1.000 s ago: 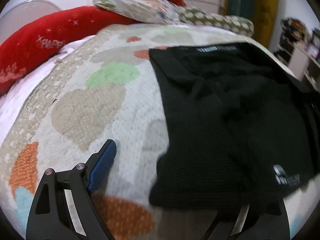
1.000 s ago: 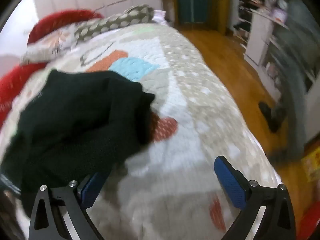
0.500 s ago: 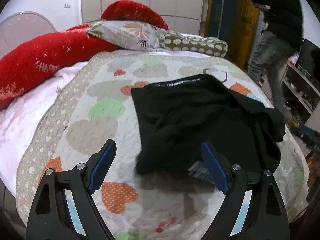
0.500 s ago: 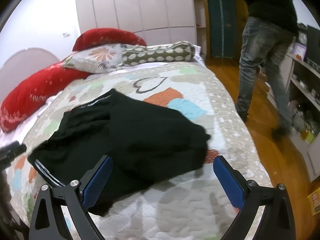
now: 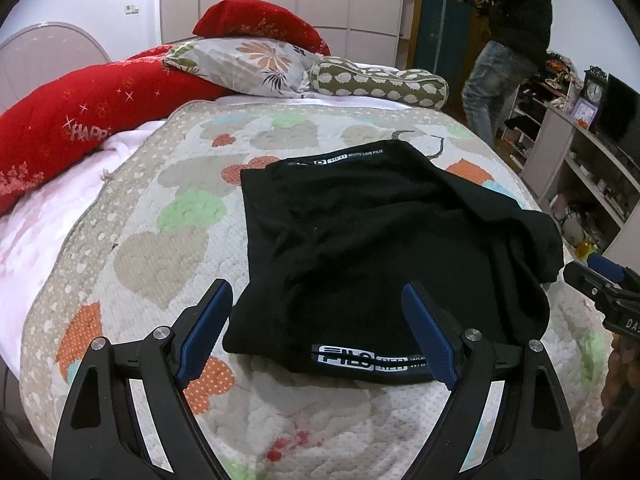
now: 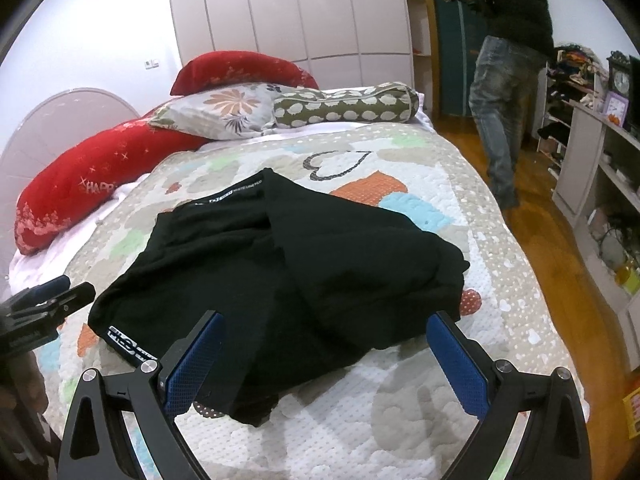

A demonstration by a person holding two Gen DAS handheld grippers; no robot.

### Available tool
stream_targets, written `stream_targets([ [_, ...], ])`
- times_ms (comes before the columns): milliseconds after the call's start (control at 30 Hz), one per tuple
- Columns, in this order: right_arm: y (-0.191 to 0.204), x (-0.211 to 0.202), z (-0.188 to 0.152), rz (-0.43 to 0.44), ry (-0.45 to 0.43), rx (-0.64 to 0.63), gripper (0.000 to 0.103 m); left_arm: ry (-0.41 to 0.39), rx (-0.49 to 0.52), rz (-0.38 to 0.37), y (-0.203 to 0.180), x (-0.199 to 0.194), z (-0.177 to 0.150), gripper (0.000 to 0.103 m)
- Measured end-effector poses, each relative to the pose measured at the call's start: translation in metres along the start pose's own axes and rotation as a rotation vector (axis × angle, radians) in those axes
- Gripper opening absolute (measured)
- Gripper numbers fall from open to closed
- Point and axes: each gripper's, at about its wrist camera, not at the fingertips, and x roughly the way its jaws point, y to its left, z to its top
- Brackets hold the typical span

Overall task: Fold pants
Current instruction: 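Move both grippers to the waistband of the black pants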

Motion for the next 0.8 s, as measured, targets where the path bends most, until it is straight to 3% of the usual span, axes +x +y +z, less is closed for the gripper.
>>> stream_targets([
  [800,0.007,0.014,0.0,0.017,0.038,0.018,0.101,0.013,-0.003,-0.008,-0.007,0.007,-0.003,0.087],
])
